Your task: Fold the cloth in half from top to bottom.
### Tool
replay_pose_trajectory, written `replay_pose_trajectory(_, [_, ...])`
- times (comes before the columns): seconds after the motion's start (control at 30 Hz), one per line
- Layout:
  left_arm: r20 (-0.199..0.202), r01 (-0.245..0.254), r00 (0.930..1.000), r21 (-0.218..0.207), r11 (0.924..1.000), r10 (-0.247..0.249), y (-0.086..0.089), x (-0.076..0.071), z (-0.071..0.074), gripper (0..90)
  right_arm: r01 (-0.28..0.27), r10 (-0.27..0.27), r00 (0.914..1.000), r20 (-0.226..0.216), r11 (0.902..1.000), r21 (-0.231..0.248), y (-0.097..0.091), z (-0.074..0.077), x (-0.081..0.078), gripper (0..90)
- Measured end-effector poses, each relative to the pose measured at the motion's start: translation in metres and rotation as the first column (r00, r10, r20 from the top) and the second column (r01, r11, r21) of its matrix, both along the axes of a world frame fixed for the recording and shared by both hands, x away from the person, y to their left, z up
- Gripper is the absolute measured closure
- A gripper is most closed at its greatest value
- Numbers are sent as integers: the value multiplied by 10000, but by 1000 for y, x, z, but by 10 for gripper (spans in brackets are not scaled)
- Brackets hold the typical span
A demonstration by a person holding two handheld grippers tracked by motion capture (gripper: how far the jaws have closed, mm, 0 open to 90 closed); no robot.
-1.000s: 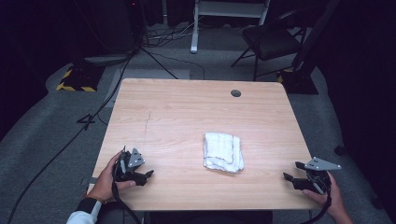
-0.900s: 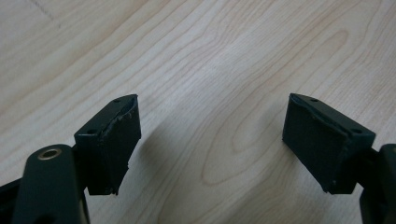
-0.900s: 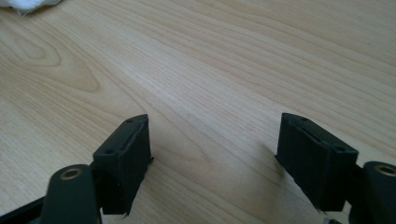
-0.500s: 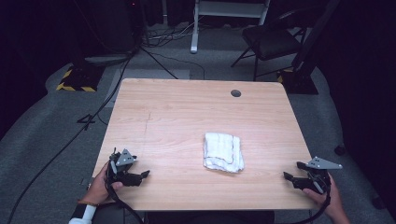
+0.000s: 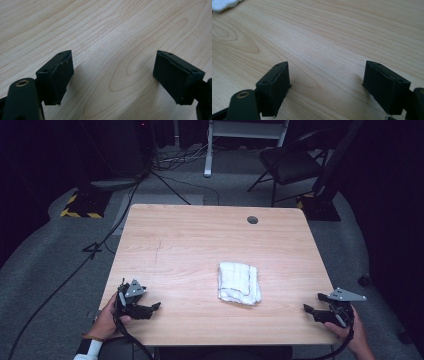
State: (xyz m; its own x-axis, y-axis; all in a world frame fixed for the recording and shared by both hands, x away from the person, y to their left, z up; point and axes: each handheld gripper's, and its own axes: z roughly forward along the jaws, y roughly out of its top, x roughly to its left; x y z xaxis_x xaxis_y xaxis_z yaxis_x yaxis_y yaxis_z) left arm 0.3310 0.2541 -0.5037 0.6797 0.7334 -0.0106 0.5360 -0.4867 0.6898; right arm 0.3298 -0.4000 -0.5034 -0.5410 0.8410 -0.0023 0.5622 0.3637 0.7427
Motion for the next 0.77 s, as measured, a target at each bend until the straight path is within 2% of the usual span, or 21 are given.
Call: replay_pose_trajectory(0.77, [0,3,10000,8,10000,-3,0,0,0,169,-92,92,10000,20,10000,-33,-1,0,0,215])
